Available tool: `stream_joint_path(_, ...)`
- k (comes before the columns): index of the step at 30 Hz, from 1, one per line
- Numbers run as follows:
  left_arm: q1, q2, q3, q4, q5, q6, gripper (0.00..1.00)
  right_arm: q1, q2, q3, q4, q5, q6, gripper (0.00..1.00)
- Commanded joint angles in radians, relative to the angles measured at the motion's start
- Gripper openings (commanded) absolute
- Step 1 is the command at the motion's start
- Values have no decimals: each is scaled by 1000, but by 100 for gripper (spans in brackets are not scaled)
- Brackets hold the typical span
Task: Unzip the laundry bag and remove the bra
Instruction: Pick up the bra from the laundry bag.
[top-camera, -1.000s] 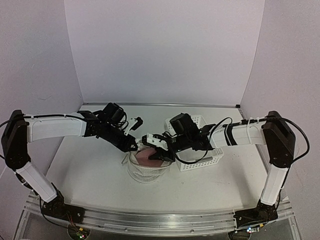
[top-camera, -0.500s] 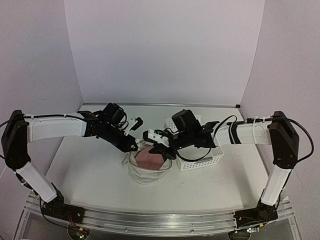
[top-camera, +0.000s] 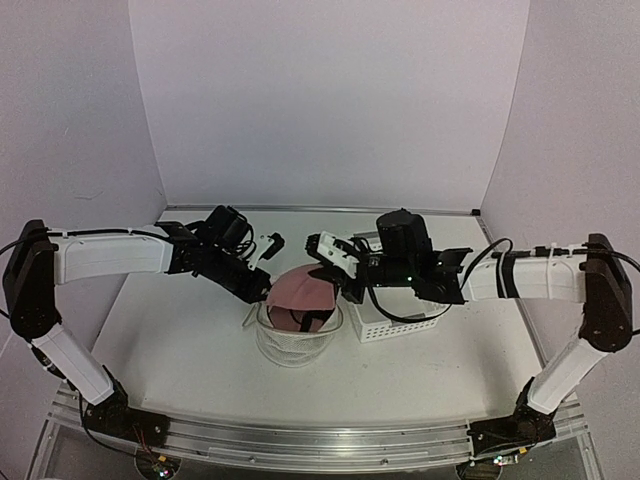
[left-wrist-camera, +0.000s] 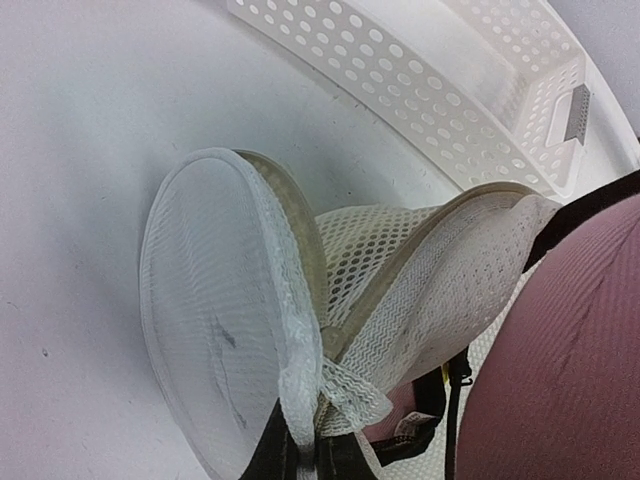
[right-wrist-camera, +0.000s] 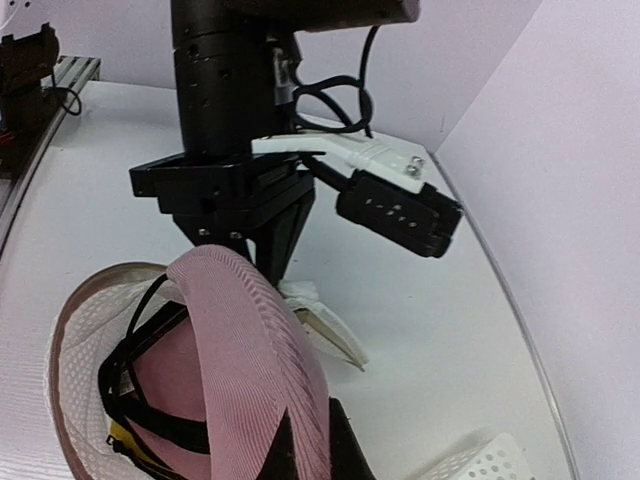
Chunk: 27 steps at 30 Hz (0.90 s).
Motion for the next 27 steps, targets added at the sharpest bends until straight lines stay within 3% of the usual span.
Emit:
stream_joint_path(1, 4, -13, -2, 6, -12, -4, 0, -3, -100, -9, 163, 122, 30, 0)
stream_joint_path(16, 4, -5, 1, 6, -20, -8, 0, -2, -216, 61, 200, 306, 13, 0)
stream_joint_path(27, 4, -7, 3, 7, -57, -22, 0, -6, -254, 231, 137, 560, -36, 0)
